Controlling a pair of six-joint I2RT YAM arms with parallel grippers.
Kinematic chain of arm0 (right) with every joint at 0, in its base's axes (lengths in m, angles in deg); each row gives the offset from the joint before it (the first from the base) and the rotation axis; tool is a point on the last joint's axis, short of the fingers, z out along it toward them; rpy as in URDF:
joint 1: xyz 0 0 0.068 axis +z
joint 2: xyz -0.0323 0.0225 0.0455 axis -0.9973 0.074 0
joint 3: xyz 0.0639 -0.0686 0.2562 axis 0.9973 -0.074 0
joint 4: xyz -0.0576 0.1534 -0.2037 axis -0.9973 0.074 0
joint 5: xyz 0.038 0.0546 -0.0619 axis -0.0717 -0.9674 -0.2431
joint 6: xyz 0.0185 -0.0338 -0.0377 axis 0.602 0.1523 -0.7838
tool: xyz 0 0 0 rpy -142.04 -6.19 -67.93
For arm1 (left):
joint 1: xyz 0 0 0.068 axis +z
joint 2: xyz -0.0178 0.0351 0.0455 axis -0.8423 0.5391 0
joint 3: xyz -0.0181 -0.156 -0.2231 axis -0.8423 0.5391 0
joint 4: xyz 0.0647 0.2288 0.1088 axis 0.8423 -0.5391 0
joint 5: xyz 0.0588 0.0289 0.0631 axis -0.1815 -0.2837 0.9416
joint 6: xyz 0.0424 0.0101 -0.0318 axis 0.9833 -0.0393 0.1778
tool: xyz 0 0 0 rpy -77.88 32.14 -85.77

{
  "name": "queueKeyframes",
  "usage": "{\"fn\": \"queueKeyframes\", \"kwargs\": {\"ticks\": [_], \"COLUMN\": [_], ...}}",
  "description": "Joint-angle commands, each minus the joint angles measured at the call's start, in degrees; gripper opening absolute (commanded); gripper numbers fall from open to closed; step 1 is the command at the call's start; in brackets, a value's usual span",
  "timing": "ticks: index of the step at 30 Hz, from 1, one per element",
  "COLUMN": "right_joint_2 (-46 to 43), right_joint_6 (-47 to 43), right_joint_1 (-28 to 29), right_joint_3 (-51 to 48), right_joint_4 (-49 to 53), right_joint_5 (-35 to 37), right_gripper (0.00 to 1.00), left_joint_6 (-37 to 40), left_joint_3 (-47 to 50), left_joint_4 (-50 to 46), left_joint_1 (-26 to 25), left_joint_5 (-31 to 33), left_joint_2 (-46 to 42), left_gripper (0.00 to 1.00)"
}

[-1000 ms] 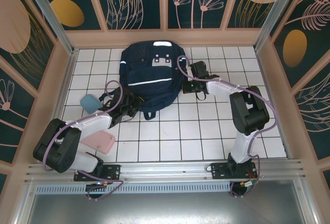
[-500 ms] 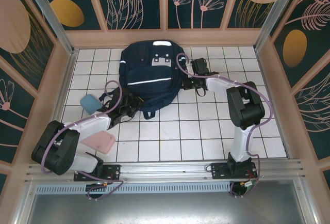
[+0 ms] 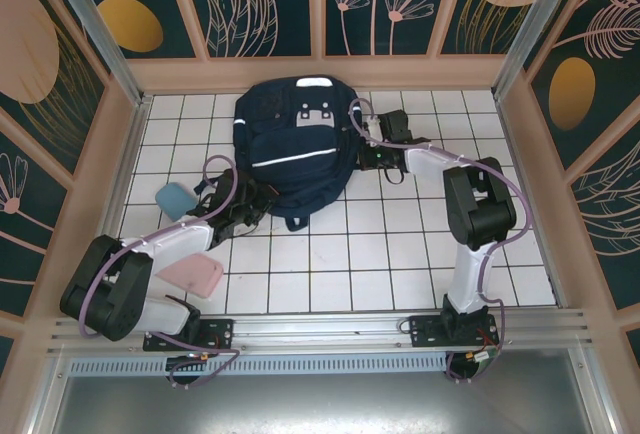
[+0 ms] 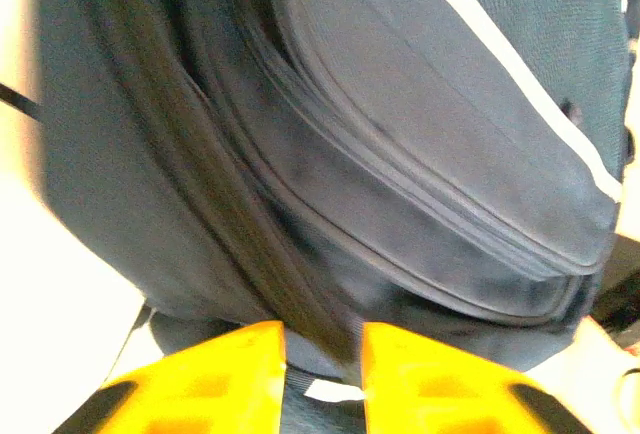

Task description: Pack the student bag

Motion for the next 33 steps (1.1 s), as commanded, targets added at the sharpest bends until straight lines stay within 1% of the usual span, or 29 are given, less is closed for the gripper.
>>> {"fn": "queueKeyframes", "kwargs": {"ticks": [1,2,4,6,10,11,13,14,15,16,18,21,23,27,29,30,33], "right_joint_2": [-5.8,-7.27,-11.16,-14.78,-21.5,-22.72,-25.28,-26.21,-27.23,-28.01,-28.47,-26.4,-23.82,-17.71,-14.3,-12.37,-7.38], "right_joint_6": [3.64,4.72,7.17,8.63,9.93,9.98,10.15,10.78,11.71,12.39,13.29,15.27,16.89,19.21,20.69,21.71,25.16], "right_joint_1": [-3.59,-3.78,-4.45,-4.88,-5.58,-5.77,-6.27,-6.35,-6.4,-6.41,-6.4,-5.99,-5.27,-2.44,-1.11,-0.88,-0.74], "right_joint_3": [-2.72,-4.67,-9.47,-13.13,-17.81,-18.26,-18.45,-18.12,-17.44,-16.8,-15.05,-11.29,-8.73,-3.36,-0.11,1.62,6.3], "right_joint_4": [-1.63,-1.35,-1.09,-0.06,3.62,4.54,5.83,6.23,6.57,6.74,7.15,8.64,9.45,9.53,10.52,10.9,11.95], "right_joint_5": [5.74,5.17,2.87,2.18,4.28,4.19,1.99,1.95,2.92,3.68,3.58,1.86,-0.1,-2.82,-1.72,-1.12,0.55], "right_gripper": [0.0,0.0,0.0,0.0,0.0,0.08,0.36,0.47,0.54,0.6,0.65,0.65,0.64,0.55,0.5,0.47,0.4], "left_joint_6": [3.05,3.46,4.34,5.55,9.19,9.86,11.28,11.67,12.28,12.78,13.49,14.21,14.74,15.41,15.5,15.65,16.51], "left_joint_3": [-1.91,-2.03,-2.2,-2.86,-6.38,-7.0,-8.26,-8.78,-9.42,-10.03,-10.83,-11.52,-12.0,-12.71,-12.68,-12.74,-13.05], "left_joint_4": [-5.18,-5.47,-5.43,-4.89,-6.37,-6.65,-7.11,-7.63,-7.99,-8.32,-8.64,-8.73,-8.97,-9.09,-8.91,-8.84,-9.11], "left_joint_1": [1.08,1.29,2.02,2.35,2.49,2.49,2.49,2.44,2.44,2.44,2.49,2.49,2.49,2.49,2.49,2.49,2.44], "left_joint_5": [2.43,2.56,2.35,1.71,0.85,0.94,1.48,1.73,1.94,2.08,2.25,2.48,2.24,1.39,0.99,0.82,0.26], "left_joint_2": [-1.74,-1.86,-2.14,-2.16,-1.01,-0.84,-0.38,-0.19,0.15,0.29,0.62,0.82,1.36,2.52,2.62,2.69,2.85], "left_gripper": [0.51,0.56,0.61,0.64,0.68,0.68,0.7,0.7,0.71,0.71,0.72,0.73,0.74,0.74,0.74,0.74,0.75]}}
